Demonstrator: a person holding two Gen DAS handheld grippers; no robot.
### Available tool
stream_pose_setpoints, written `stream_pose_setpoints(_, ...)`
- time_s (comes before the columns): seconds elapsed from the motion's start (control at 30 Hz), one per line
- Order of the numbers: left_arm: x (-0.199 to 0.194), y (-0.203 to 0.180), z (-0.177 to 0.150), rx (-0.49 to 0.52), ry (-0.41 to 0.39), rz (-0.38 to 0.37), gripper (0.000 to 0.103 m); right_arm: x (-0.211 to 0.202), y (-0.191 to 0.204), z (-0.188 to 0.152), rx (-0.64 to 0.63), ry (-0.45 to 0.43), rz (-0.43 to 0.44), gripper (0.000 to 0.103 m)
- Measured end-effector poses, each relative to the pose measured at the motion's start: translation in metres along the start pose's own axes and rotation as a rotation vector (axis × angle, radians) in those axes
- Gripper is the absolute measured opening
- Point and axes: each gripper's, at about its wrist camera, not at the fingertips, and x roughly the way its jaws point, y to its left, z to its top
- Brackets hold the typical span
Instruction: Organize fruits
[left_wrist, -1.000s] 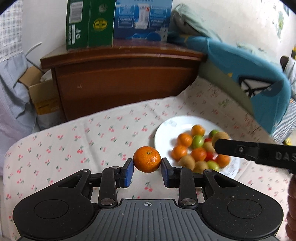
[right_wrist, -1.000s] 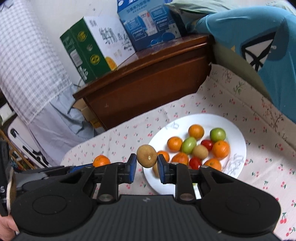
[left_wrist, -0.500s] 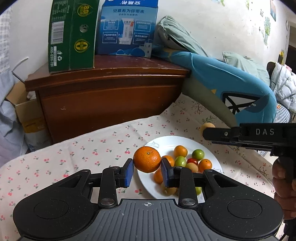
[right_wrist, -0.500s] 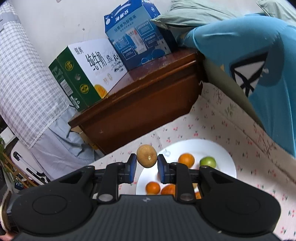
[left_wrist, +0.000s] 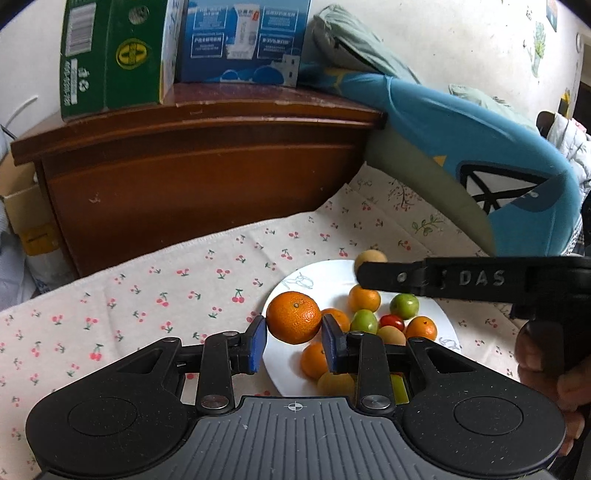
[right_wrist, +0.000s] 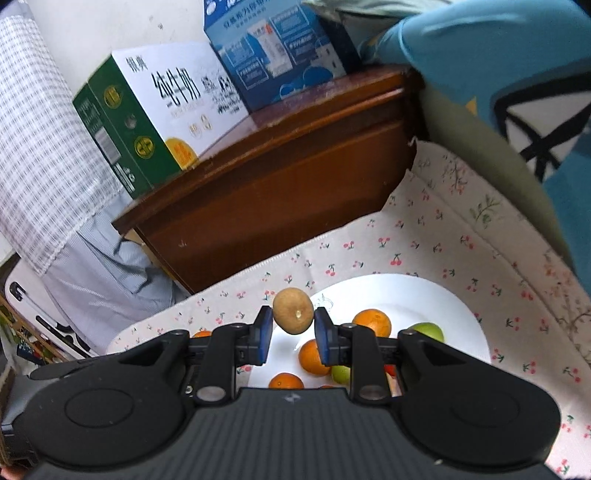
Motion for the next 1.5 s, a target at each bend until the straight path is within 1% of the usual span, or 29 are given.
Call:
stream_pose_setpoints(0.13, 0.013, 0.0, -0.001, -0.017, 0.024, -0.001, 0.029, 0.014, -0.003, -0.001, -0.002, 0.023, -0.022, 0.024)
stream_pose_setpoints(0.3, 0.022, -0.002, 0.0, -0.021, 0.042, -0.005, 0.029, 0.025, -0.008, -0.001, -0.019, 0.031, -0.051, 0.024)
stream_pose_setpoints(0.37, 0.026, -0.003, -0.002, -0.021, 0.055, 0.001, 0.03, 0.029, -0.011, -0.001, -0.007, 0.037, -0.06, 0.024)
stream_pose_setpoints(0.47, 0.027, -0.006, -0.002, -0.013, 0.056, 0.003, 0.031, 0.032, -0.013, -0.001, -0.001, 0.036, -0.072, 0.027)
stream_pose_setpoints(0.57, 0.025, -0.01, -0.001, -0.006, 0.061, 0.009, 0.032, 0.03, -0.015, 0.0, 0.016, 0.029, -0.076, 0.028)
stream_pose_setpoints(0.6, 0.024, -0.012, 0.0, -0.001, 0.06, 0.012, 0.035, 0.029, -0.015, 0.0, 0.019, 0.029, -0.077, 0.028)
stream_pose_setpoints(0.63, 0.022, -0.014, 0.001, 0.003, 0.062, 0.02, 0.04, 0.028, -0.015, 0.001, 0.022, 0.026, -0.079, 0.028)
stream_pose_setpoints(0.67, 0.021, -0.016, 0.001, 0.007, 0.06, 0.032, 0.053, 0.026, -0.015, 0.002, 0.023, 0.025, -0.082, 0.028)
stream_pose_setpoints(0.7, 0.019, -0.017, 0.002, 0.014, 0.052, 0.042, 0.06, 0.025, -0.014, 0.002, 0.026, 0.026, -0.085, 0.029)
stream_pose_setpoints(0.77, 0.013, -0.021, 0.003, 0.037, 0.036, 0.053, 0.064, 0.02, -0.013, 0.003, 0.031, 0.026, -0.088, 0.032)
stream_pose_setpoints(0.83, 0.008, -0.025, 0.005, 0.044, 0.04, 0.066, 0.07, 0.015, -0.01, 0.004, 0.03, 0.023, -0.1, 0.038)
stream_pose_setpoints(0.9, 0.002, -0.026, 0.005, 0.042, 0.043, 0.08, 0.08, 0.008, -0.006, 0.005, 0.021, 0.02, -0.123, 0.043)
stream_pose_setpoints(1.0, -0.008, -0.03, 0.005, 0.052, 0.04, 0.088, 0.086, -0.003, -0.001, 0.006, 0.02, 0.01, -0.131, 0.049)
stream_pose_setpoints(1.1, -0.017, -0.034, 0.005, 0.053, 0.048, 0.111, 0.088, -0.014, 0.004, 0.006, 0.01, 0.004, -0.152, 0.057)
stream_pose_setpoints(1.17, -0.023, -0.035, 0.004, 0.048, 0.053, 0.122, 0.088, -0.023, 0.006, 0.005, 0.003, -0.001, -0.161, 0.06)
stream_pose_setpoints(1.23, -0.027, -0.035, 0.003, 0.044, 0.066, 0.131, 0.089, -0.031, 0.009, 0.004, 0.004, 0.003, -0.186, 0.069)
stream_pose_setpoints(1.37, -0.039, -0.033, -0.001, 0.024, 0.08, 0.162, 0.09, -0.047, 0.014, -0.002, -0.009, 0.002, -0.22, 0.071)
stream_pose_setpoints(1.43, -0.044, -0.031, -0.004, 0.01, 0.089, 0.16, 0.09, -0.053, 0.016, -0.005, -0.01, 0.008, -0.245, 0.075)
stream_pose_setpoints(1.5, -0.048, -0.029, -0.007, 0.004, 0.095, 0.169, 0.09, -0.059, 0.017, -0.008, 0.0, 0.018, -0.264, 0.075)
